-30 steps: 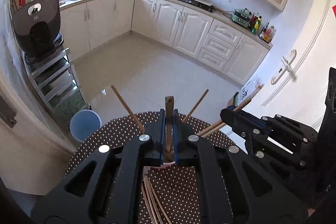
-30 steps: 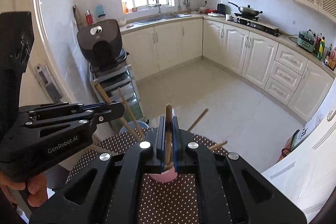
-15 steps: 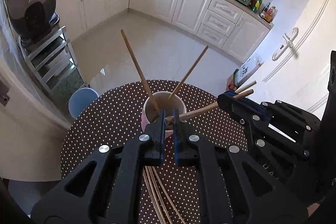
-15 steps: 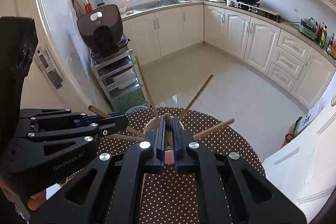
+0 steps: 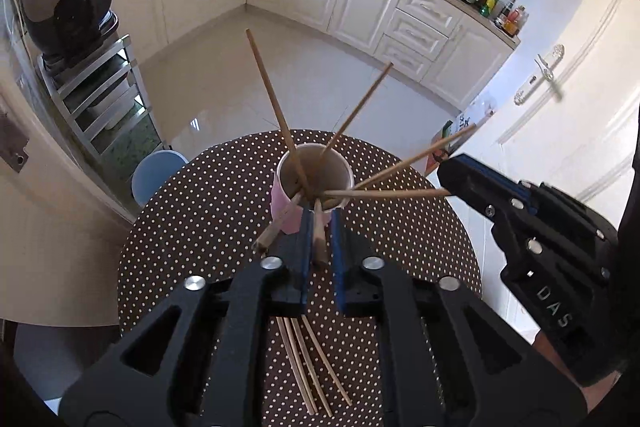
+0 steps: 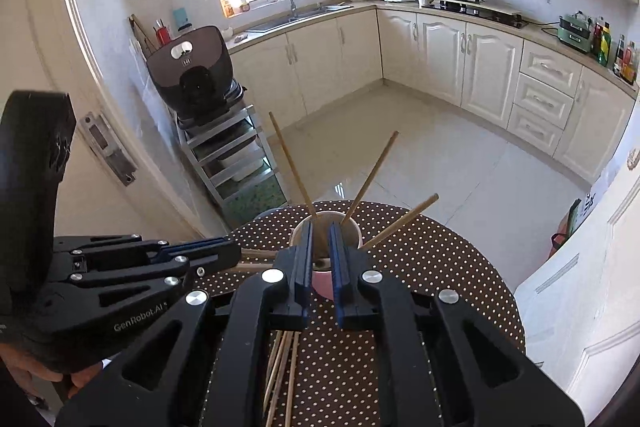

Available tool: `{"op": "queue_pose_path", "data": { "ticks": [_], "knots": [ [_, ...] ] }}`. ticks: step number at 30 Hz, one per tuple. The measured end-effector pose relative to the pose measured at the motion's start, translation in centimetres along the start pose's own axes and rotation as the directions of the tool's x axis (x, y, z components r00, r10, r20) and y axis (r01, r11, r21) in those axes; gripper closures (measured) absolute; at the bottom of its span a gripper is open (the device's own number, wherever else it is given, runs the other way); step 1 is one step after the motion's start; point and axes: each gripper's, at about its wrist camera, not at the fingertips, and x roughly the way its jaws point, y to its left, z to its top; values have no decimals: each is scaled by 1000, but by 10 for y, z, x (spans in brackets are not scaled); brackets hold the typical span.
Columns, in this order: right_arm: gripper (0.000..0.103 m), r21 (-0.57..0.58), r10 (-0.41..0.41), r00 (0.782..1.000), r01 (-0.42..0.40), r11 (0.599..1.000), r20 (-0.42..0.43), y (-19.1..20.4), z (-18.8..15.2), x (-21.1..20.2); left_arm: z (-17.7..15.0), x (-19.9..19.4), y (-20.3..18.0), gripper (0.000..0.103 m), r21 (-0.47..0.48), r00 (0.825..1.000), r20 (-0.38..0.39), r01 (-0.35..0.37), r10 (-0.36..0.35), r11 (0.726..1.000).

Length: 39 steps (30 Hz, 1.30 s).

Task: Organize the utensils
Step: 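Lower the chopstick into the pink cup and open the left gripper, then move the right gripper down toward the remaining chopsticks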

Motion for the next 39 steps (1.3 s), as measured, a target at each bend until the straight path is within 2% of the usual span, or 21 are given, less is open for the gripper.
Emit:
{"op": "queue_pose_path", "data": {
  "ticks": [1, 3, 9, 16, 20, 31, 39],
  "knots": [
    [90, 4, -3, 1000, 2, 1000, 5, 1, -1, -3, -2, -2, 0, 70, 1, 1000, 2, -3, 3, 1000],
    [87, 13, -2, 1000, 1, 1000, 13, 2, -3, -8, -7, -10, 1, 54, 3, 1000, 26, -2, 2, 1000],
    [84, 25, -5, 999, 4, 1000, 32, 5, -12, -25, -16, -29, 3, 53, 0, 998, 65, -10, 10, 1000],
    [82, 32, -14, 999, 12, 999, 48, 9, -25, -42, -31, -55, 14, 44, -20, 992, 128, -2, 5, 1000],
    [81, 41, -15, 999, 13, 999, 37, 8, -35, -44, -41, -60, 23, 43, -35, 990, 138, -2, 7, 999],
    [81, 56, -2, 998, 5, 998, -65, 14, -66, -20, -66, -34, 43, 43, -81, 999, 44, -24, 27, 996],
    [81, 83, 30, 979, -13, 996, -201, 13, -99, 26, -93, 15, 68, 43, -148, 995, -93, -38, 24, 988]
  ]
}}
